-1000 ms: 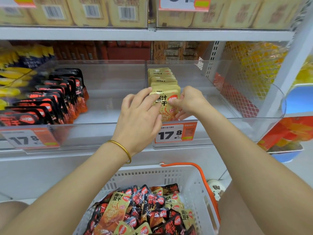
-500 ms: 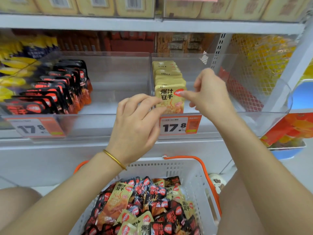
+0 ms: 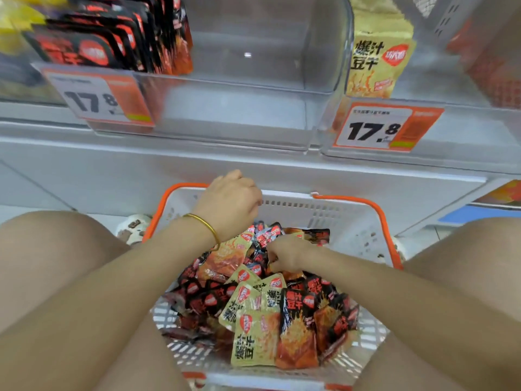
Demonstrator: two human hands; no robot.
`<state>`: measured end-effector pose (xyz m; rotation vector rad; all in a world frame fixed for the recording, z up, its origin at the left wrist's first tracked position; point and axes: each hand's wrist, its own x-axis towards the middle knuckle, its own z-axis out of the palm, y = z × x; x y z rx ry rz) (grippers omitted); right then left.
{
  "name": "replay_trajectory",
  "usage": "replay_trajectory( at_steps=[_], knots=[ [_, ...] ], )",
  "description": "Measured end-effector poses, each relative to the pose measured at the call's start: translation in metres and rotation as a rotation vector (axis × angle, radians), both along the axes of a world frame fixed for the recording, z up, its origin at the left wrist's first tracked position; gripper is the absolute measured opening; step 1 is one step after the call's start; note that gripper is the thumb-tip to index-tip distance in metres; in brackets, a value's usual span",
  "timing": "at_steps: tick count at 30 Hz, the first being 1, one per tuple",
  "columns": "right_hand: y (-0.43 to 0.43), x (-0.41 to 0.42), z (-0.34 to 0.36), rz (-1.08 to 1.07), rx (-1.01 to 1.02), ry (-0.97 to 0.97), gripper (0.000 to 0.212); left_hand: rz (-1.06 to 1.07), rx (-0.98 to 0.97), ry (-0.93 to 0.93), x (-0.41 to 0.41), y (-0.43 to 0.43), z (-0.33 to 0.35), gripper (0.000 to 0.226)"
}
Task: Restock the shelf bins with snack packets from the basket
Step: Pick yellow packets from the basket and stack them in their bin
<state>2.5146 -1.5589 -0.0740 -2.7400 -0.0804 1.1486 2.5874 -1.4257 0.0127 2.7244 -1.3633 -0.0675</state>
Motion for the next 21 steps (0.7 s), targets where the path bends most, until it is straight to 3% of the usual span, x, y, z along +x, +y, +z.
replay_trajectory(
  at_steps=[5, 7, 13, 17, 21],
  knots=[
    [-0.003, -0.007, -0.022, 0.060, 0.006, 0.024, 0.010, -0.050, 0.074, 0.038, -0.005, -0.010, -0.005, 0.031],
    [-0.009, 0.001, -0.005, 0.064, 0.076, -0.009, 0.015, -0.055, 0.115, 0.093, -0.004, -0.013, -0.007, 0.028],
    [-0.036, 0.007, 0.089, -0.043, 0.256, -0.151, 0.008, -0.081, 0.207, 0.524, -0.009, -0.015, -0.004, 0.028],
    [-0.053, -0.012, 0.132, -0.320, 0.481, -0.294, 0.008, -0.034, -0.069, 0.550, -0.012, -0.018, 0.025, 0.006],
    [-0.069, -0.030, 0.176, -0.522, 0.710, -0.483, 0.021, -0.035, -0.404, 0.513, -0.011, -0.034, 0.083, 0.010]
  ],
)
